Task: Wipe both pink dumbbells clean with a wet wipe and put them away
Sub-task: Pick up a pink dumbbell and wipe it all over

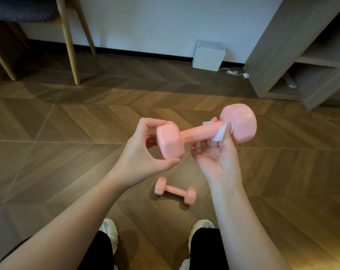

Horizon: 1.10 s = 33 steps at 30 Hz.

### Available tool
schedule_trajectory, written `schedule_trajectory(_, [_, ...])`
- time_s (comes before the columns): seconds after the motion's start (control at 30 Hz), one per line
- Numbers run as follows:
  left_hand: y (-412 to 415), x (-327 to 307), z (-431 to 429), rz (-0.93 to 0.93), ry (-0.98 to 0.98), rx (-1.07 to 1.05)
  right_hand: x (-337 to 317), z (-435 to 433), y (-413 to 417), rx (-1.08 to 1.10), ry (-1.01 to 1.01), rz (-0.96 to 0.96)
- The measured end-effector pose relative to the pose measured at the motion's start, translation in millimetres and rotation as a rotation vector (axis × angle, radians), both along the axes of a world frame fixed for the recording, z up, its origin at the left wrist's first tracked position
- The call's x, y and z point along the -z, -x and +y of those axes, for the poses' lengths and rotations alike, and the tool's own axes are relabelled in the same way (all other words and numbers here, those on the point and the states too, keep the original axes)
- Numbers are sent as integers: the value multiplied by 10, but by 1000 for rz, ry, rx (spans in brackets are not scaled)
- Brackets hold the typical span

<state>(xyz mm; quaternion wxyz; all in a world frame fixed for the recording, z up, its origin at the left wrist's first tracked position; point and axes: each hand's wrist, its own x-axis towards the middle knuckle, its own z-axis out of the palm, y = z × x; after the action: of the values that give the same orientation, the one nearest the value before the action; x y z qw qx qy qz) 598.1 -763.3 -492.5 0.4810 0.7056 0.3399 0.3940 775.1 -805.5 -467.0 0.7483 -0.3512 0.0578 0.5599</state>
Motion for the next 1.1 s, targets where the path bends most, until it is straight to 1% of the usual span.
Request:
schedule_trajectory(0.07, [-30,22,11,11,138,-11,1,-7,-11,-4,-18,12])
schedule_trajectory(0.1, [-45,37,17,-1,251,-6,-5,-9,-13,-8,-30,13])
schedule_trajectory(0.13, [-58,47,28,-41,400,15,-21,-12,-14,-12,-38,6])
schedule_trajectory(0.2, [-80,46,43,-138,710,127,-36,-19,-6,-23,-40,-18])
schedule_trajectory(0.23, [-85,29,37,-158,820,177,-33,-21,2,-35,-38,-35])
schedule_trajectory(0.27, [-83,6,23,-177,922,200,-30,-24,13,-53,-38,-65])
schedule_trajectory(0.33, [-73,-43,-1,-232,1111,201,-38,-18,38,-100,-29,-183])
schedule_trajectory(0.37, [-73,-58,-13,-254,1178,199,-44,-13,56,-123,-17,-258])
schedule_trajectory(0.43, [-63,-51,-23,-286,1244,225,-59,-25,113,-165,18,-391])
schedule_trajectory(0.57, [-59,-32,-5,-364,1203,297,-43,-115,360,-371,106,-621])
schedule_trajectory(0.6, [-69,-37,1,-381,1176,292,-43,-138,422,-415,143,-661])
schedule_trajectory(0.67, [-77,-36,11,-385,1127,274,-59,-158,487,-434,197,-694])
schedule_trajectory(0.73, [-46,-20,15,-339,1083,260,-54,-156,475,-419,208,-726])
schedule_trajectory(0.8, [-5,-9,48,-219,1004,202,-3,-157,420,-414,211,-845])
schedule_trajectory(0.87, [35,12,144,-44,818,79,37,-166,382,-442,225,-956])
schedule_trajectory(0.9, [54,13,192,-14,721,30,67,-176,383,-486,243,-1011])
schedule_trajectory(0.93, [69,-3,222,-4,630,20,89,-186,393,-543,266,-1075])
schedule_trajectory(1.0, [54,-40,232,34,505,99,160,-208,443,-657,288,-1154])
schedule_trajectory(1.03, [27,-58,205,46,489,121,202,-216,480,-709,285,-1178])
schedule_trajectory(1.1, [-5,-55,161,-1,521,43,292,-211,545,-776,276,-1274])
